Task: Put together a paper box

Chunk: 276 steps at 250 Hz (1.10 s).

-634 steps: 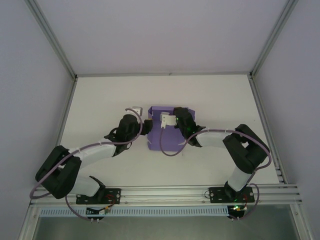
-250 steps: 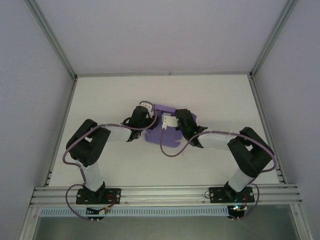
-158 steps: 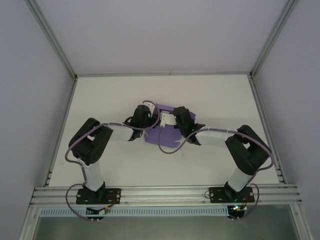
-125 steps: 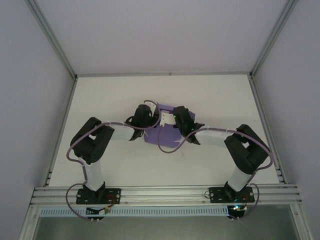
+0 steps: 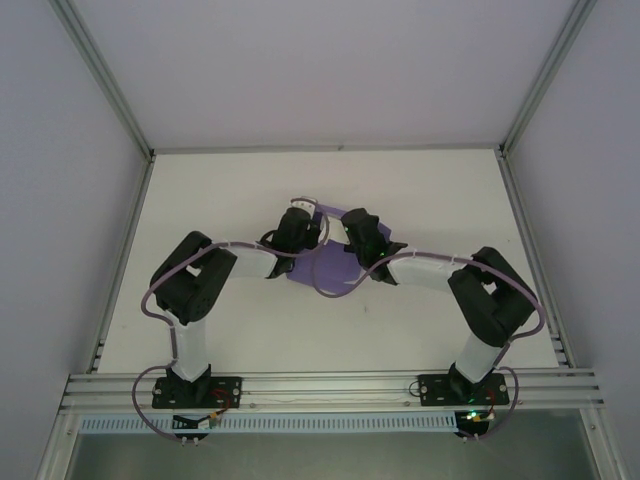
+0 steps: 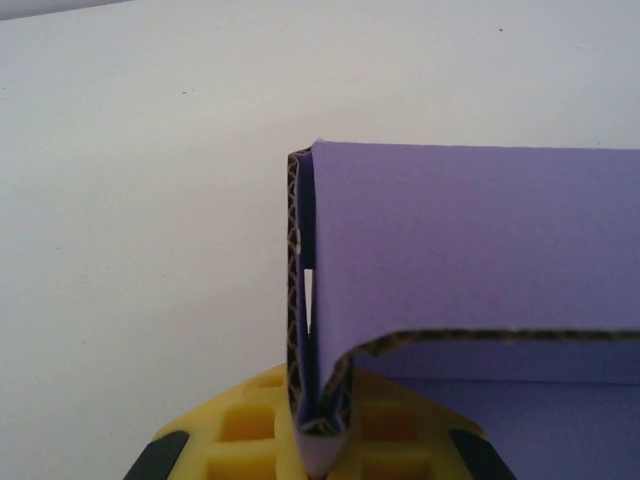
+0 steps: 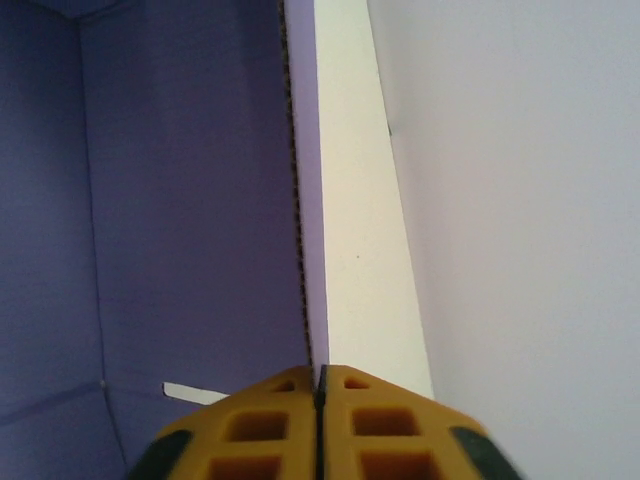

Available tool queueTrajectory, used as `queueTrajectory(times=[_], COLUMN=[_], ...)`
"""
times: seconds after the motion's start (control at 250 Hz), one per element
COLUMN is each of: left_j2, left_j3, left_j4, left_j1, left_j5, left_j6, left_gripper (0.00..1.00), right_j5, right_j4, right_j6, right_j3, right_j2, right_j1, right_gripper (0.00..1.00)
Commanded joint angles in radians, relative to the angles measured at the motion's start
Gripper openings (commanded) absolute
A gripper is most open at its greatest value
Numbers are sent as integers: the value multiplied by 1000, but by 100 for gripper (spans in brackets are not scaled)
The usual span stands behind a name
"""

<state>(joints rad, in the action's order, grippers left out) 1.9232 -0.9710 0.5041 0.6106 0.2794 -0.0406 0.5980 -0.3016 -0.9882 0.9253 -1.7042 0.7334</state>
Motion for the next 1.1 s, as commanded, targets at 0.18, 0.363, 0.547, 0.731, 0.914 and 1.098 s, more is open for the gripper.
queueTrajectory(times=[0.18, 0.363, 0.547, 0.731, 0.914, 1.098], left_j2=[-36, -69, -95, -84, -53, -39], left_j3=[54, 72, 92, 91, 102, 144], left_j4=[119, 92, 72, 37, 54, 136], left_j1=[30, 56, 105, 130, 155, 158], left_j5=[-75, -101, -131, -126, -109, -115], left_j6=[-34, -23, 14, 2, 2, -7], left_gripper=[0, 0, 0, 0, 0, 0], right_j5=[-213, -615, -738, -732, -750, -756], right_j4=[248, 447, 619, 652, 664, 653], right_j6=[477, 847, 1080, 1033, 1029, 1029], right_j3=[19, 20, 161, 222, 261, 265], right_j2=[225, 425, 320, 182, 68, 6], right_j1=[2, -98, -243, -284, -290, -292], right_gripper=[68, 100, 100, 100, 100, 99])
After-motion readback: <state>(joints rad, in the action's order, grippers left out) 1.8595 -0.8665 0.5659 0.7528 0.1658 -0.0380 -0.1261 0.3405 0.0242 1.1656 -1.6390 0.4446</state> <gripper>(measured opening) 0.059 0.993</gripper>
